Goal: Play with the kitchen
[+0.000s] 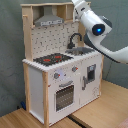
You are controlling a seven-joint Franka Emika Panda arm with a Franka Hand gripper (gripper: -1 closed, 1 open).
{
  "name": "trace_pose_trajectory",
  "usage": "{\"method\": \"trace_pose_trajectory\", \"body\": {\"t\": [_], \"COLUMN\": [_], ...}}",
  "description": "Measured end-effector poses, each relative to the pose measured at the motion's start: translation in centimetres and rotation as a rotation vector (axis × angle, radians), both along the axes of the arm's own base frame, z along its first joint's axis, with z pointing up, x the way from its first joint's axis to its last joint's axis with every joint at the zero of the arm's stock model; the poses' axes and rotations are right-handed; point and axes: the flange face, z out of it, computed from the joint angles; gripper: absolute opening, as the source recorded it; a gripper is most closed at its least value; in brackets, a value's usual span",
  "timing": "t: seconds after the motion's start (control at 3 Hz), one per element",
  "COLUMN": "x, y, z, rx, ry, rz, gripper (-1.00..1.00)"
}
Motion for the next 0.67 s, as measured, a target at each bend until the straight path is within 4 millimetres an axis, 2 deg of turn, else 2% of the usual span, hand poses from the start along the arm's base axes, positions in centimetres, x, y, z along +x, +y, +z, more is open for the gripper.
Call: {"method": "trace_pose_trajectory", "body": {"t": [0.67], "x": [1.9], "y": [0.9], "z": [0.4], "rx": [0.121], "ry": [-0.048], "rz": [-0.057], "gripper": [1.00]}}
